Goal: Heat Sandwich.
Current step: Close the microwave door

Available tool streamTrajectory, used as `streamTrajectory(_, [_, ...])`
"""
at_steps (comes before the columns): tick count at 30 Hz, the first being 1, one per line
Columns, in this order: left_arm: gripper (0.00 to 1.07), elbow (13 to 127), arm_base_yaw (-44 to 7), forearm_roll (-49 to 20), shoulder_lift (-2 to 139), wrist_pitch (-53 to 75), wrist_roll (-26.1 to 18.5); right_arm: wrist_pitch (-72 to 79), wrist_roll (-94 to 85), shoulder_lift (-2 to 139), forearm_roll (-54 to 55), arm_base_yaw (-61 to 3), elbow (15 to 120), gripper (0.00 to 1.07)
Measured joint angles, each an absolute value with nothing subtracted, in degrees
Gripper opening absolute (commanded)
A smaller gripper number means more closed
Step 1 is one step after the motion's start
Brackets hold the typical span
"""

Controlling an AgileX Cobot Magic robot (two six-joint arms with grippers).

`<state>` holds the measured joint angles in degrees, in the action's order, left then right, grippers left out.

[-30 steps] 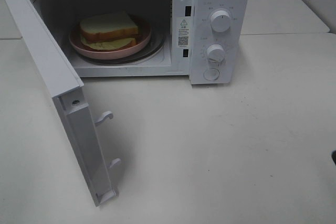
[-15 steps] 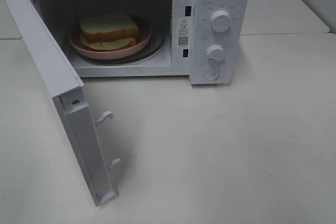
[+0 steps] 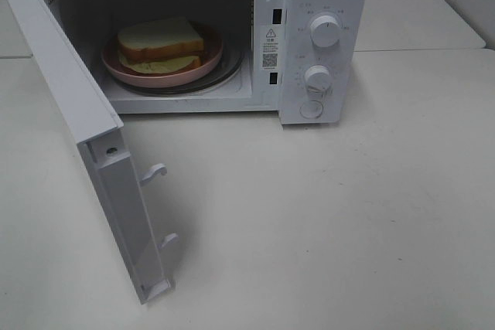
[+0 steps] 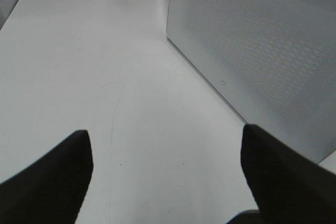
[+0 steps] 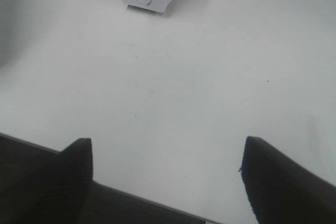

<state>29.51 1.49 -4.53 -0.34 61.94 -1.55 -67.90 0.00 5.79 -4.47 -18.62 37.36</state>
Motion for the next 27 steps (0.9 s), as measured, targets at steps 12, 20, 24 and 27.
streamTrajectory(12, [0.74,29.5,1.5,-4.5,-0.3,61.9,-1.5,-65.9,4.2,0.4,-4.5,-6.7,35.4,0.80])
streamTrajectory(20, [0.74,29.5,1.5,-4.5,-0.3,61.9,-1.5,-62.7,4.2,-0.5,-4.5,-2.3,30.7,0.79])
streamTrajectory(24, [0.74,29.5,1.5,-4.5,-0.3,61.9,-1.5,-58.8,4.1,-0.5,-4.5,-1.7,28.9,0.78])
streamTrajectory(27, [0.74,29.5,1.5,-4.5,-0.3,61.9,-1.5,-58.3,4.1,-0.5,-4.5,-1.7,28.5,0.77])
